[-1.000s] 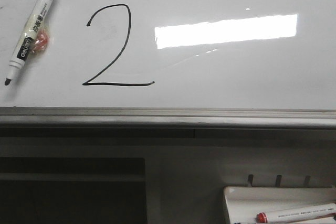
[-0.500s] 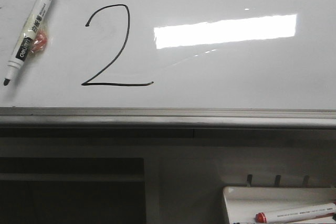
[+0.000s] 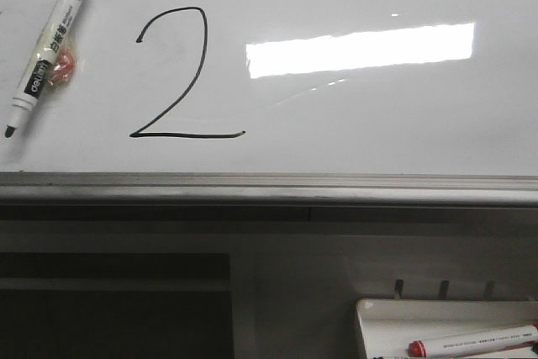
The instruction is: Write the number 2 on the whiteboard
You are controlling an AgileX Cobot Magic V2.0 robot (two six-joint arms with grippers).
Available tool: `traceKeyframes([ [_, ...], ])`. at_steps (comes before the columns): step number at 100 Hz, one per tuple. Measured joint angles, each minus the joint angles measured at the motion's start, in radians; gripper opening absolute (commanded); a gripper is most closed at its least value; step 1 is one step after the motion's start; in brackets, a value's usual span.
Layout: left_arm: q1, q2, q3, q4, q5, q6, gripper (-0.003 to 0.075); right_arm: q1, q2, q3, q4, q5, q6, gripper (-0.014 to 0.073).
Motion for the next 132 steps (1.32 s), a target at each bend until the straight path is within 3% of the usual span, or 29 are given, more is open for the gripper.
traceKeyframes([
  [21,0.000,0.000,0.000,0.000,0.000,0.000,-0.0020,-0.287,0.000,0.045,0.000,-0.008,0.002,-0.0071],
  [33,0.000,0.000,0.000,0.000,0.000,0.000,-0.0020,-0.367,-0.011,0.089,-0.005,-0.017,0.002,-0.0071],
  [59,0.000,0.000,0.000,0.000,0.000,0.000,-0.0020,-0.377,-0.159,0.263,-0.005,-0.039,0.002,-0.0071],
  [78,0.000,0.000,0.000,0.000,0.000,0.000,-0.0020,-0.377,-0.196,0.263,0.000,0.178,0.002,-0.0071],
  [132,0.000,0.000,0.000,0.000,-0.002,0.000,-0.0020,-0.379,-0.196,0.262,0.000,0.185,0.004,-0.0071],
])
